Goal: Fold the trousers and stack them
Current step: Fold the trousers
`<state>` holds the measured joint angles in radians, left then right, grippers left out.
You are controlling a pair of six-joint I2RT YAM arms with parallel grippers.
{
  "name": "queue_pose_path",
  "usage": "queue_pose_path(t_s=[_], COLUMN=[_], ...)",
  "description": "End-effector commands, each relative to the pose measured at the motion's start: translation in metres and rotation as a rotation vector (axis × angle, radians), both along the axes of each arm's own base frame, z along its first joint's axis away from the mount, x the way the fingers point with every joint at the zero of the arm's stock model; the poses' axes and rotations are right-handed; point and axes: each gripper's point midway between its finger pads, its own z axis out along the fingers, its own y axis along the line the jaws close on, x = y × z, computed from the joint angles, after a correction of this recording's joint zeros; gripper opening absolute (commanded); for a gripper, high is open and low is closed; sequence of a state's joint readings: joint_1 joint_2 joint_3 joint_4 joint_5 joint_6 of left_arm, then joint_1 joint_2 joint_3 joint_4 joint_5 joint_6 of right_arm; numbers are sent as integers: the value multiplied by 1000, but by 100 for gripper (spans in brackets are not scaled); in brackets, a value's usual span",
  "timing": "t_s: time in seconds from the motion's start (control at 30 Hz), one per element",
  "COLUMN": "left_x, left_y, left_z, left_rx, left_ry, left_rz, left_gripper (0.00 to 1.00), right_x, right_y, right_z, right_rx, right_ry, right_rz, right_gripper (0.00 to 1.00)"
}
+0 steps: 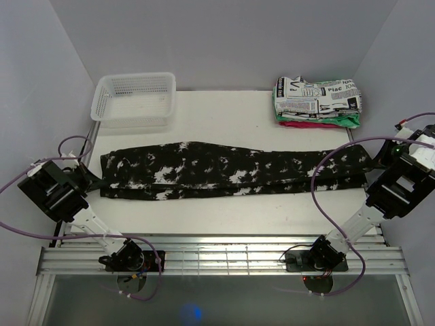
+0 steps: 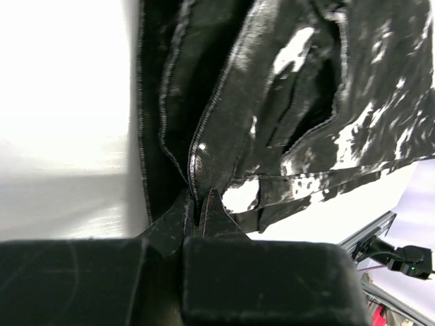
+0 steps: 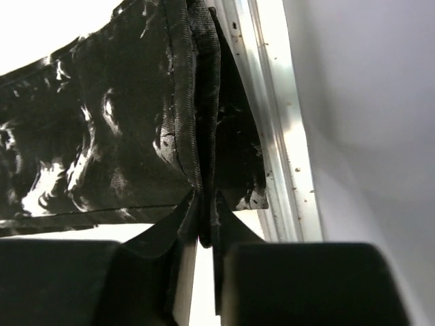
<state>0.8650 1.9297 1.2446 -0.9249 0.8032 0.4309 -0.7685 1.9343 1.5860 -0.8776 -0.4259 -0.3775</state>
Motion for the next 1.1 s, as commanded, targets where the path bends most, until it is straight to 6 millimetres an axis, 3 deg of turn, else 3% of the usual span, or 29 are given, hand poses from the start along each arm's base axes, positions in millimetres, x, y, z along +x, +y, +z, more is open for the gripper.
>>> queue_pose_path(t_s=[0.0,0.03,0.07,0.17,0.2,0.23,0.37,0.4,0.43,0.47,0.5,0.53,0.57,0.6,0.63,0.67,0.73,0.77,0.8,0.83,0.87,0.9,0.97,1.0,1.03,1.07], left_x=[1,1,1,2,2,2,1,1,1,1,2,3,4,5,6,7,8,8,8,9,9,9,9,9,9,8], left_y=[15,14,13,10,9,8,5,5,5,4,4,5,6,6,6,5,5,4,4,4,3,3,1,-1,-3,-5], left_z=[0,-1,-1,0,1,1,4,4,5,7,8,10,11,12,12,10,8,7,7,7,7,8,8,8,8,7], left_rx=[120,115,112,106,103,103,94,92,92,86,88,89,92,86,77,62,42,32,31,28,25,24,16,9,3,-6], left_ry=[-48,-46,-43,-45,-43,-42,-41,-36,-39,-38,-42,-44,-47,-48,-45,-40,-29,-23,-20,-20,-18,-19,-16,-16,-14,-15], left_rz=[-29,-29,-26,-26,-26,-25,-20,-17,-16,-17,-18,-16,-14,-11,-7,-4,7,9,12,12,16,15,13,10,8,8], left_gripper=[0,0,0,0,0,0,0,0,0,0,0,0,0,0,0,0,0,0,0,0,0,0,0,0,0,0], right_x=[-19,-19,-23,-20,-20,-17,-8,-1,2,7,16,18,19,33,31,37,36,40,31,30,38,20,15,-7,-18,-23], right_y=[-46,-43,-34,-13,5,9,46,71,90,109,154,181,214,255,283,334,387,406,449,471,491,536,573,618,635,655], right_z=[-26,-26,-31,-20,-13,-9,25,45,52,65,90,95,110,135,130,150,152,152,145,147,162,148,136,133,124,99], right_rx=[-73,-78,-66,-102,-102,-121,-158,-153,-134,-115,-74,-29,106,133,220,325,396,413,469,462,417,405,208,175,106,61], right_ry=[27,30,42,-10,-36,-61,-181,-254,-288,-343,-449,-489,-530,-655,-659,-722,-728,-731,-694,-714,-765,-741,-829,-864,-890,-853], right_rz=[-82,-69,-58,11,48,68,170,236,285,335,445,487,478,565,576,621,677,680,741,788,821,938,1094,1222,1322,1373], right_gripper=[18,28,50,78,83,97,90,93,97,88,82,77,64,55,49,42,32,29,29,29,29,27,19,15,11,8])
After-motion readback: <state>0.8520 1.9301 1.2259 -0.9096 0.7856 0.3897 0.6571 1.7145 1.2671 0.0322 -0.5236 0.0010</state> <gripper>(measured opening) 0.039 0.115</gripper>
